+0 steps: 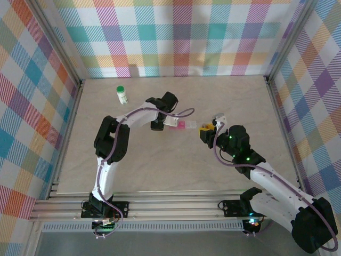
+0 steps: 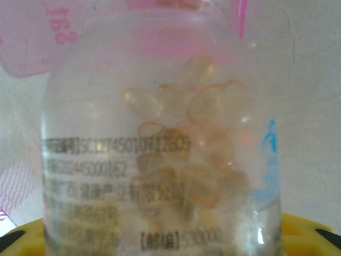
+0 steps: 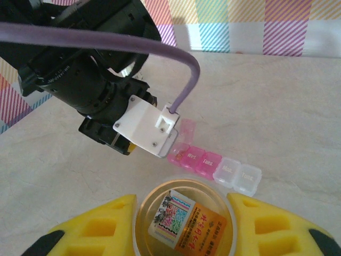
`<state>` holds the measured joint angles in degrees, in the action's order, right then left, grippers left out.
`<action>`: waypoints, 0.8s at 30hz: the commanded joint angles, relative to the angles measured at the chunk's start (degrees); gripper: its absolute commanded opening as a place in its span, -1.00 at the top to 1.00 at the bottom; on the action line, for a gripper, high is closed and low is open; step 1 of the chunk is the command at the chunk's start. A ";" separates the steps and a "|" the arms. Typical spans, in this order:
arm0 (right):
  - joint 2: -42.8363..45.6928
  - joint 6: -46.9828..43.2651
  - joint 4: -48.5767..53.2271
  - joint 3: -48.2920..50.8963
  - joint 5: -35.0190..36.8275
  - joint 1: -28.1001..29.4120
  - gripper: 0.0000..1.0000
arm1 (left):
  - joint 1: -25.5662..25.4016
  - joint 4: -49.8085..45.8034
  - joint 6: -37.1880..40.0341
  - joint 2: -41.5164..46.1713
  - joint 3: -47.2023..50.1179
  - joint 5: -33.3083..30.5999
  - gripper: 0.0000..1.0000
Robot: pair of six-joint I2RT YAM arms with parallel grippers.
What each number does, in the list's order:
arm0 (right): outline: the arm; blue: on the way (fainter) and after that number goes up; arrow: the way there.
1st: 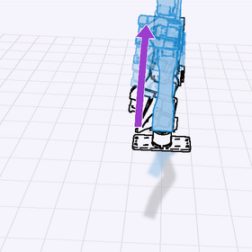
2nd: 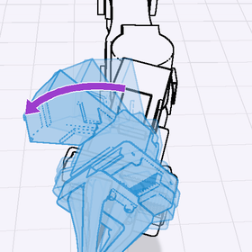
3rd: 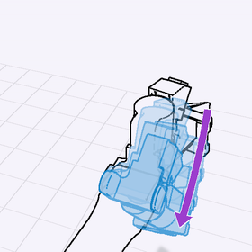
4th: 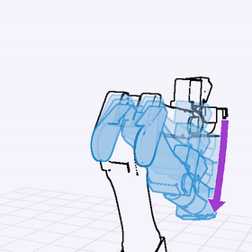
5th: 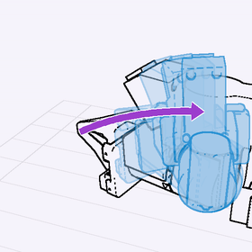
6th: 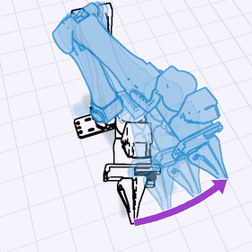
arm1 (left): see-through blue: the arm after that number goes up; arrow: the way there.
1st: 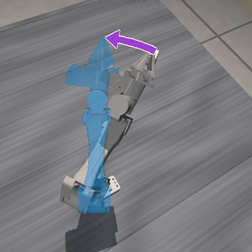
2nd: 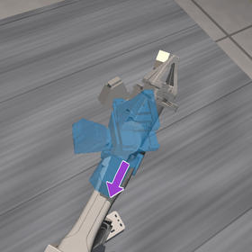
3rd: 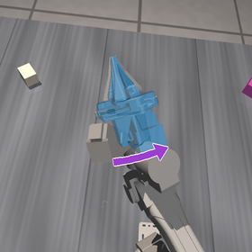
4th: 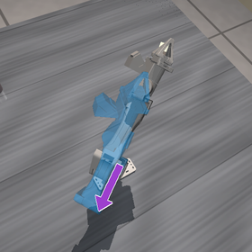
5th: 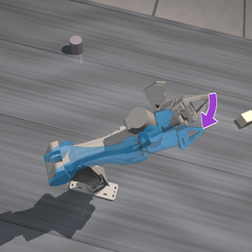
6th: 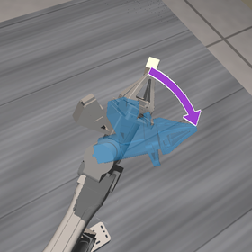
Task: Sort the pills into containers
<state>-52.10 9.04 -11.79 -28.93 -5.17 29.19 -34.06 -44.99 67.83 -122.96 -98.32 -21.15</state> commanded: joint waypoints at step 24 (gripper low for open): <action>-0.31 1.29 -1.79 -0.46 -1.33 -0.22 1.00 | -0.88 -0.35 0.79 0.85 -0.56 -2.24 1.00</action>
<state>-52.29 9.69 -11.81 -28.93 -5.63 29.19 -35.46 -43.46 69.82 -124.73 -99.79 -25.08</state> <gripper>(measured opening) 0.293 0.512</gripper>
